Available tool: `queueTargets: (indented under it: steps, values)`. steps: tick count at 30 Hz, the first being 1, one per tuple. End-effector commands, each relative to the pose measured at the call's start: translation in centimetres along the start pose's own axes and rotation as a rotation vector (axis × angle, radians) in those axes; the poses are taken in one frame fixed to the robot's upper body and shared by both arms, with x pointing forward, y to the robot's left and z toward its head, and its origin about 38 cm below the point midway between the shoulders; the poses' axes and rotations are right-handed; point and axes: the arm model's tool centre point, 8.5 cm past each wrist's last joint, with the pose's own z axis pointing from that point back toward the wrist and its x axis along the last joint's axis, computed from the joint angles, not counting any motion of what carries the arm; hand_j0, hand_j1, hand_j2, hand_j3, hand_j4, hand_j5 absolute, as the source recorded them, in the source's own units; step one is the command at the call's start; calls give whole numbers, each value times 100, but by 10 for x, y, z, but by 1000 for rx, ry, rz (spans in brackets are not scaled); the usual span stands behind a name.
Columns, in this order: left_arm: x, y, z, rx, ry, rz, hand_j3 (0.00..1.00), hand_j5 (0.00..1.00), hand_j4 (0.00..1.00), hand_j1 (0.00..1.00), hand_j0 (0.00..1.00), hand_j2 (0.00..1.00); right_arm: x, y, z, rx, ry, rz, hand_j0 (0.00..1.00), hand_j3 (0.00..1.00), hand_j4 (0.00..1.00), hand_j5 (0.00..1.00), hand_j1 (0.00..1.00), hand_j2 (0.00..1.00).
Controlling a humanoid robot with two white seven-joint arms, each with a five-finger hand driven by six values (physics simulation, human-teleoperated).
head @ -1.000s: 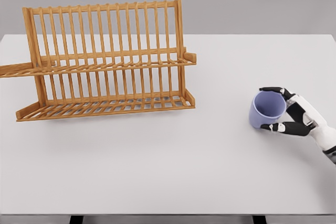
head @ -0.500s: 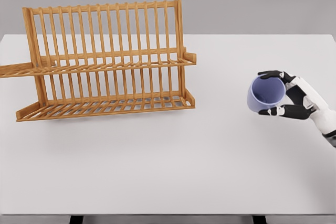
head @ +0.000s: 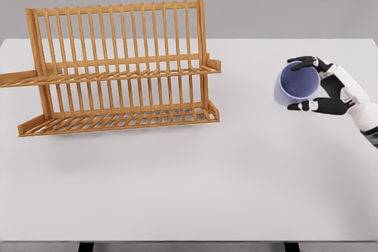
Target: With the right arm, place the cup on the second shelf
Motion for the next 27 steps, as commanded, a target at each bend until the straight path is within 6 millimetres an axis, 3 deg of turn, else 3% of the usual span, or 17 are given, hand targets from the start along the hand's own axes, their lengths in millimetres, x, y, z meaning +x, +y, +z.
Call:
queueTargets:
  steps: [1, 27]
  values:
    - [0, 0, 0, 0, 0, -1, 100, 100, 100, 100, 100, 100, 1, 2, -2, 4, -8, -7, 59, 59, 59, 59, 59, 59]
    - [0, 0, 0, 0, 0, 0, 100, 100, 100, 100, 100, 100, 36, -4, -78, 55, -181, 32, 59, 59, 59, 59, 59, 59]
